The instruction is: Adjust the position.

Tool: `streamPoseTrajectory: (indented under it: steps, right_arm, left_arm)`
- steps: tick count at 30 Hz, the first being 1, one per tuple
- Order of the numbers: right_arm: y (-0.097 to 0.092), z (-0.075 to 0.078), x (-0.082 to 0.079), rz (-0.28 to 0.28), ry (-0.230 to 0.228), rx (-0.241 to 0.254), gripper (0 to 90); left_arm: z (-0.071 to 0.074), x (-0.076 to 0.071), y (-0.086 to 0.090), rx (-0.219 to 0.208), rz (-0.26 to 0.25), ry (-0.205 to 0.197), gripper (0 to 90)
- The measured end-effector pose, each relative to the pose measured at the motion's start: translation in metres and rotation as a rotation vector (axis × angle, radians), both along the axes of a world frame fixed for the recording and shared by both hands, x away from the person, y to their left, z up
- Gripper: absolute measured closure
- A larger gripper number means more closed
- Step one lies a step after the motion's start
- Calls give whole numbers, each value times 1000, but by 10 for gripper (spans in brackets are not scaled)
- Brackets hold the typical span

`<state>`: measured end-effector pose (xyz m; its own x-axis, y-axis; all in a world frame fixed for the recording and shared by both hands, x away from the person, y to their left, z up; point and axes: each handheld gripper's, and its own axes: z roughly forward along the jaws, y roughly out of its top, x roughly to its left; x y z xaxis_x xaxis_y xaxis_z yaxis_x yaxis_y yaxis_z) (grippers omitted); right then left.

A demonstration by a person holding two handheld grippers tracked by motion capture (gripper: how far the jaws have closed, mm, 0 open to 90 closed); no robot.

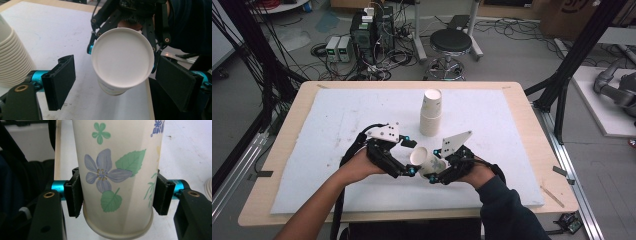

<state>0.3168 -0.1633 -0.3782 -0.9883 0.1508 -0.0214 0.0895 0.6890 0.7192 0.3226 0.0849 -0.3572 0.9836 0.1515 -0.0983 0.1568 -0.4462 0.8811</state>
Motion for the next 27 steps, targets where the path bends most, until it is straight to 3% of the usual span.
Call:
streamPoseTrajectory:
  steps: [12,18,24,27]
  right_arm:
    - [17,9,-1,27,-31,-187,376]
    - [21,10,-2,33,-27,-233,374]
    - [24,6,-3,57,0,-262,373]
    - [25,6,-3,62,0,-274,373]
  left_arm:
    - [-2,1,-10,75,-28,12,174]
    - [-4,2,-11,87,-54,20,232]
    - [-7,3,-13,116,-105,28,360]
    - [-8,2,-13,126,-117,26,365]
